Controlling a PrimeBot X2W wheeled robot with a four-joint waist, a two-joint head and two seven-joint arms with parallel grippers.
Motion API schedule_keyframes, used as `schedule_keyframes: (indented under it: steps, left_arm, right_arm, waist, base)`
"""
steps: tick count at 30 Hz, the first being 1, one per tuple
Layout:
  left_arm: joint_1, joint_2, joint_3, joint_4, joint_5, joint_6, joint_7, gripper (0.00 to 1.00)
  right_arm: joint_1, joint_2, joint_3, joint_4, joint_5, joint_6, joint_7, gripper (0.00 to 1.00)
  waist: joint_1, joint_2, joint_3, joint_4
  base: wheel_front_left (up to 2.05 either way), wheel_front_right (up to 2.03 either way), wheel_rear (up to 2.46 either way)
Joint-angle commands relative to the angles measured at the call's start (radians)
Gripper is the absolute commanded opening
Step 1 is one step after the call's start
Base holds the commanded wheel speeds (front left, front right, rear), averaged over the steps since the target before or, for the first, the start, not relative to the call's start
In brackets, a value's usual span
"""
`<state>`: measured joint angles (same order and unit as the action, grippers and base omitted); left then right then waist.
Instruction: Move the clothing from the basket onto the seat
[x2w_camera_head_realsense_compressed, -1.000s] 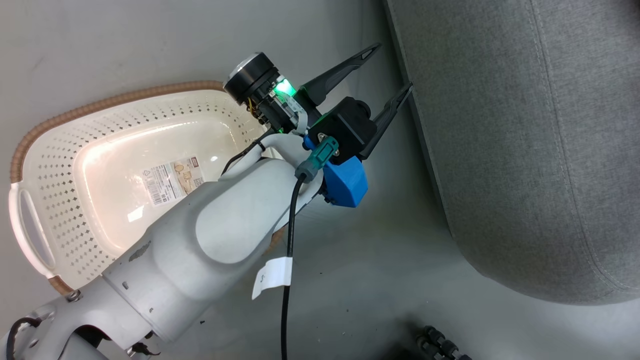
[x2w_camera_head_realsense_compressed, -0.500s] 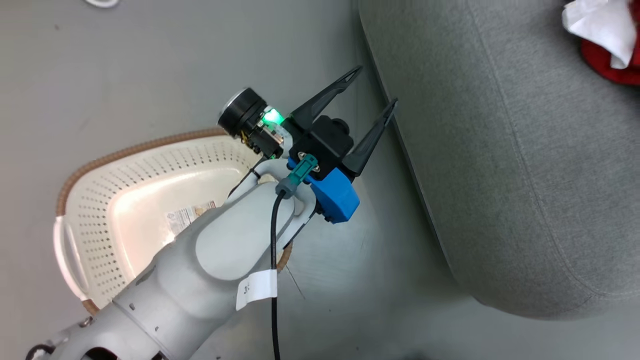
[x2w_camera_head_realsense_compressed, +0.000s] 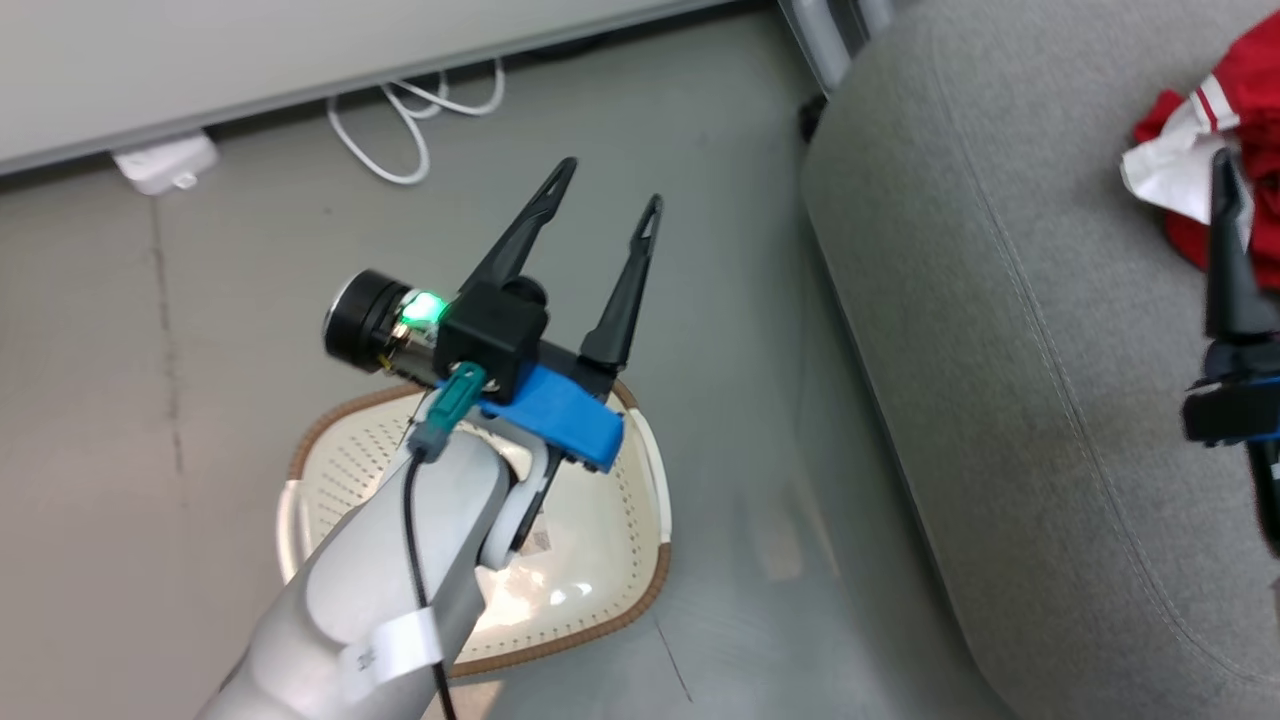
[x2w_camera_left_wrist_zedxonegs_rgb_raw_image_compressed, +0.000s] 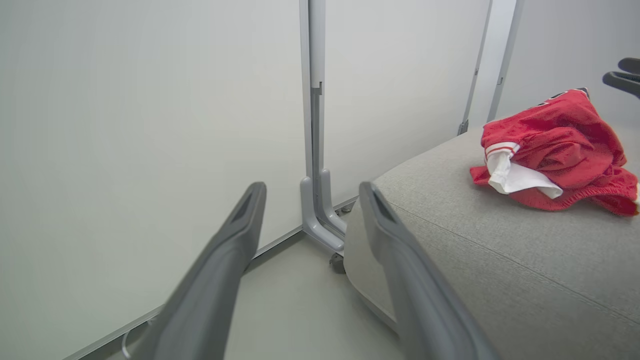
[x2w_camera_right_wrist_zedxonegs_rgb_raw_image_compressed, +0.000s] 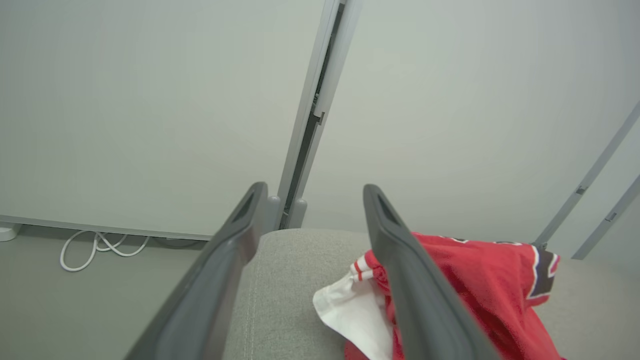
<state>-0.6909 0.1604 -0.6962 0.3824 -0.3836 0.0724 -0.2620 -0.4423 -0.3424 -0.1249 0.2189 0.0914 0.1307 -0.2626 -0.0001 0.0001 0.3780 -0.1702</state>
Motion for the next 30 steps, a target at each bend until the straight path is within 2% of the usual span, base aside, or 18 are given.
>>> schedule_keyframes:
  steps: [1,13,23,30]
  left_arm:
    - [0.037,0.006,0.034,-0.015,0.017,0.005,-0.004,1.0]
    - [0.328,0.002,0.316,-0.106,0.118,-0.025,-0.003,1.0]
    - [0.525,-0.031,0.471,-0.151,0.188,-0.072,-0.004,1.0]
    - [0.602,-0.061,0.55,-0.184,0.223,-0.104,-0.004,1.0]
  right_arm:
    - [0.026,0.011,0.025,-0.01,0.005,0.0,-0.003,1.0]
    - [0.138,0.097,0.175,-0.045,0.011,0.0,-0.003,1.0]
    - [0.271,0.169,0.156,-0.009,0.038,0.0,-0.003,1.0]
    - [0.334,0.203,0.121,0.015,0.045,0.0,-0.003,1.0]
  waist:
    - [0.0001,-0.0001,-0.072,0.065]
    - [0.0001,-0.0001,-0.242,0.154]
    - [0.0001,-0.0001,-0.348,0.174]
    - [0.0001,-0.0001,-0.371,0.184]
  base:
    - [0.0,0.0,0.0]
    - [0.0,0.0,0.0]
    - [0.0,0.0,0.0]
    - [0.0,0.0,0.0]
